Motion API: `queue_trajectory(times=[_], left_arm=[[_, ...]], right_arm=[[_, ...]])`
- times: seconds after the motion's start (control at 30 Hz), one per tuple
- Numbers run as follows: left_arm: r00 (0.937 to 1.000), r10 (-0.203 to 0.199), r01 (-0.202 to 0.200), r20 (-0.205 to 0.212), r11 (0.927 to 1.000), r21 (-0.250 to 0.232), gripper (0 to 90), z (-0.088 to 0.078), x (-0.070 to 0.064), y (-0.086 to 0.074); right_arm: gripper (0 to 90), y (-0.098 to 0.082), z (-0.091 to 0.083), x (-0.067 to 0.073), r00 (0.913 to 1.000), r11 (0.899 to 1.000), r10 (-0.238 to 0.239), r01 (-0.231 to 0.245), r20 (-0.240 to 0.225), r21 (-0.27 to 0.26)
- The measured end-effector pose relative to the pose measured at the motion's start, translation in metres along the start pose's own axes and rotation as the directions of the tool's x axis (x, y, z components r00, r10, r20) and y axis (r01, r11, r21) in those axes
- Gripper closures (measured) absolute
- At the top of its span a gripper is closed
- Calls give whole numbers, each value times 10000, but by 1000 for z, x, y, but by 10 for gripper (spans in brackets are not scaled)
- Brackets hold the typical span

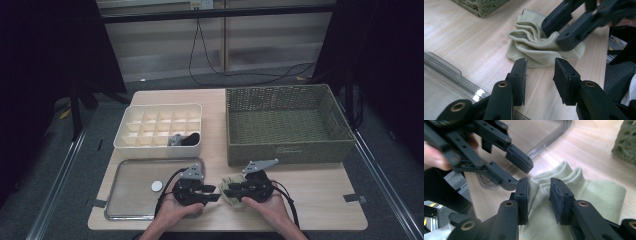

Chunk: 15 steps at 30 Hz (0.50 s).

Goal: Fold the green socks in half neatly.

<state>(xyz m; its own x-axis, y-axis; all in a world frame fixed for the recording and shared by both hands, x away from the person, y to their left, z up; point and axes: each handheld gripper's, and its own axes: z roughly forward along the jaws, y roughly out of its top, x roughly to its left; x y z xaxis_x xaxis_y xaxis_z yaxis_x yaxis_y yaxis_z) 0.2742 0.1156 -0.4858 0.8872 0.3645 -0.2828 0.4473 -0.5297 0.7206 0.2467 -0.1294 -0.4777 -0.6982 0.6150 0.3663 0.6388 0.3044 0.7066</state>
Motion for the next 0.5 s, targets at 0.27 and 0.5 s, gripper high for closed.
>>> queue_trajectory(times=[0.27,0.5], left_arm=[[10000,-40,39,-28,9999,-161,621,-3,1,0],[9999,-127,125,-84,9995,-275,621,-6,2,0]], right_arm=[[838,-7,-9,3,10000,10000,28,-28,-24,38],[862,-14,8,3,10000,9981,-83,82,5,606]])
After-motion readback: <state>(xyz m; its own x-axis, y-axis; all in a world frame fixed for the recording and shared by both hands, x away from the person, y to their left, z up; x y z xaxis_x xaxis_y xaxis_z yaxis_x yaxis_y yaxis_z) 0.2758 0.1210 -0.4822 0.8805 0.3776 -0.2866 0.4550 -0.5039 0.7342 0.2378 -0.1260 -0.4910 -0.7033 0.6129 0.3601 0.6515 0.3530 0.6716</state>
